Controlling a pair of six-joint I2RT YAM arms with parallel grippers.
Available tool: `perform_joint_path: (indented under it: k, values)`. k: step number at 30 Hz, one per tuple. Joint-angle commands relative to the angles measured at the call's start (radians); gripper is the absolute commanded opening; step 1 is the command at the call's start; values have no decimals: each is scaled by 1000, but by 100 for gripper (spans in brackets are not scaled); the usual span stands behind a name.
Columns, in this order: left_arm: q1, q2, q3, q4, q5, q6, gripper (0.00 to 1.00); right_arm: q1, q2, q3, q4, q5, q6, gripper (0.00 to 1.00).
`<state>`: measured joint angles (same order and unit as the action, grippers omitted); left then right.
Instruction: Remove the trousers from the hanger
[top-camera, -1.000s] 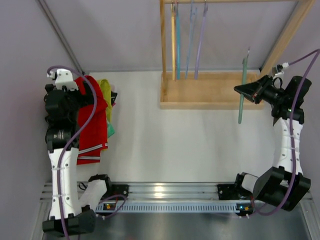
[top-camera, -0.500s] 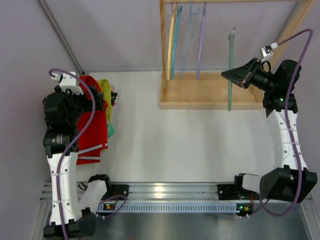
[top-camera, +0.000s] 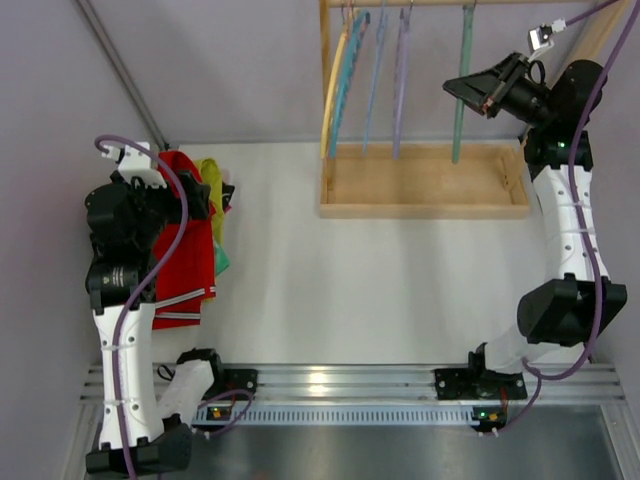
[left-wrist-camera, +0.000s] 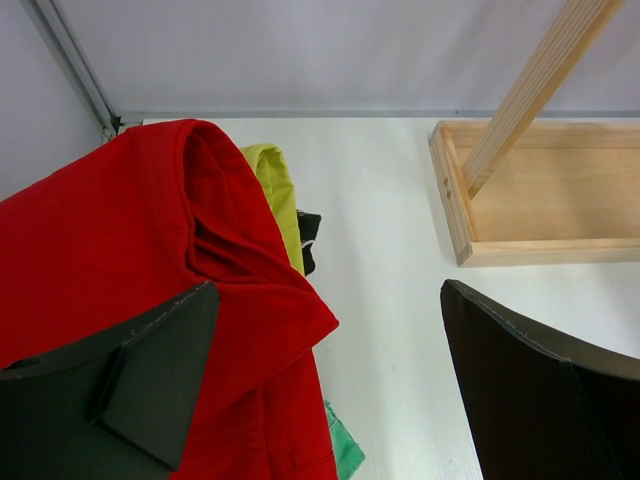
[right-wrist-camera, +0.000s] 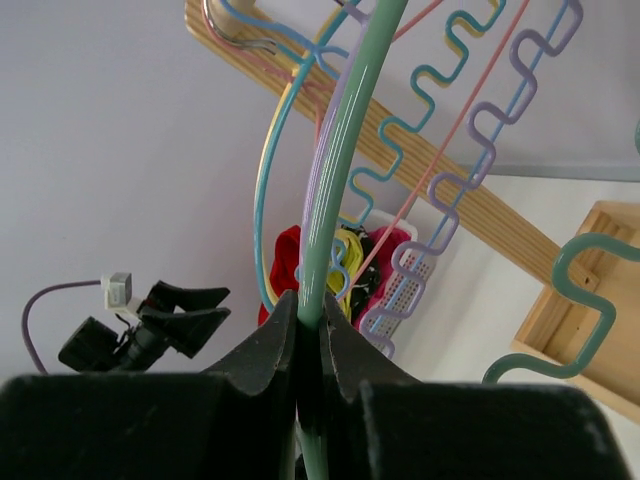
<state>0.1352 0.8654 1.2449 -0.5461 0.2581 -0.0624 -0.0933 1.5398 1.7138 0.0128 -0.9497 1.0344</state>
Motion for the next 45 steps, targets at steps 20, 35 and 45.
perform_joint_path:
  k: [20, 35, 45]
  values:
    - [-2, -55, -35, 21, -10, -45, 99, 171, 200, 237, 12, 78, -69, 0]
    - [-2, -39, -2, 23, 10, -51, 99, 236, 237, 202, 42, 80, -59, 3]
    - [-2, 21, 30, 20, 115, 12, 99, 215, 155, 113, 33, 75, -65, 48]
